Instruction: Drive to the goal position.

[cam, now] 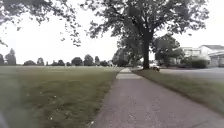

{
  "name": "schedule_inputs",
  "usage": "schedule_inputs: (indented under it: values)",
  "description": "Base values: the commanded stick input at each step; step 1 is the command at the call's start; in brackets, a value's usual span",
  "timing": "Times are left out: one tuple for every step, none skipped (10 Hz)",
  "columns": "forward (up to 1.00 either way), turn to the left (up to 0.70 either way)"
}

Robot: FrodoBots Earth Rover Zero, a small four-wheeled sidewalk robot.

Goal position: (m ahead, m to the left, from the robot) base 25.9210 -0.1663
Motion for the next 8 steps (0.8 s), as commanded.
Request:
schedule_inputs:
  values:
    - [0.70,0.00]
    - [0.70,0.00]
    - [0.70,0.00]
    - [0.70,0.00]
    - [0.70,0.00]
    - [0.70,0.00]
    - [0.70,0.00]
    - [0.70,0.00]
